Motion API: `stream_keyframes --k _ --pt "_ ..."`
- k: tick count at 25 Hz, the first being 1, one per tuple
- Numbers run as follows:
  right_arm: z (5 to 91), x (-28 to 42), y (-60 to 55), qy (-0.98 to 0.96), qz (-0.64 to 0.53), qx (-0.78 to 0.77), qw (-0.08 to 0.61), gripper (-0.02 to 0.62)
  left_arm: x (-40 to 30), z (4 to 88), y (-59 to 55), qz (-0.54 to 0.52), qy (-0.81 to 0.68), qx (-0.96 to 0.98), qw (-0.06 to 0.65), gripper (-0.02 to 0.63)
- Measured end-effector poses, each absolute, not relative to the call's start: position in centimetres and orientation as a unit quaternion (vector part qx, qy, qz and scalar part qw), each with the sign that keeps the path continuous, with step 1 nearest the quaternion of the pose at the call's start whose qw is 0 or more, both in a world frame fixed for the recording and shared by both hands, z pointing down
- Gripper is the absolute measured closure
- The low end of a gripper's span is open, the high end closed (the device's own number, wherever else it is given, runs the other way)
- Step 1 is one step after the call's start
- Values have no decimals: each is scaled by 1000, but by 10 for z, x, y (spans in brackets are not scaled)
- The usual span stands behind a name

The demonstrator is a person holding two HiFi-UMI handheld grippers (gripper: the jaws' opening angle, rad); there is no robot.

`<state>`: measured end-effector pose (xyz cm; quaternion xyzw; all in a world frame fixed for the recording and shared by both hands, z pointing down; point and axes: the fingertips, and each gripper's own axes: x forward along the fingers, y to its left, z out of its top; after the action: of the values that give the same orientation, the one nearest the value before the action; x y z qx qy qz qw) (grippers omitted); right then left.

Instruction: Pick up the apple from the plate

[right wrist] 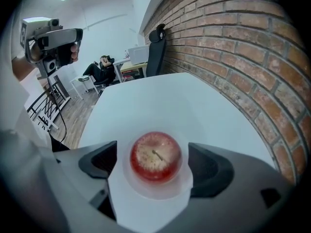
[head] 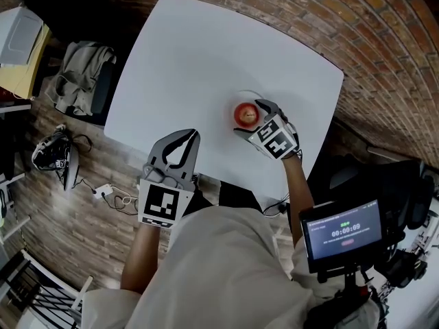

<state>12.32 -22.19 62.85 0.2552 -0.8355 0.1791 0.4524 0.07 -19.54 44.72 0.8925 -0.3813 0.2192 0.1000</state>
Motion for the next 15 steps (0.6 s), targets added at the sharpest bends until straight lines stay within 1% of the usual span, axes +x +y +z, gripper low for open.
stream_keyframes --k 4,15 --pt "632 121 -221 -836 178 249 456 135 -1 449 -194 221 -380 892 101 598" --pt "645 120 -222 -832 172 238 471 133 -7 453 -195 224 -385 889 106 598"
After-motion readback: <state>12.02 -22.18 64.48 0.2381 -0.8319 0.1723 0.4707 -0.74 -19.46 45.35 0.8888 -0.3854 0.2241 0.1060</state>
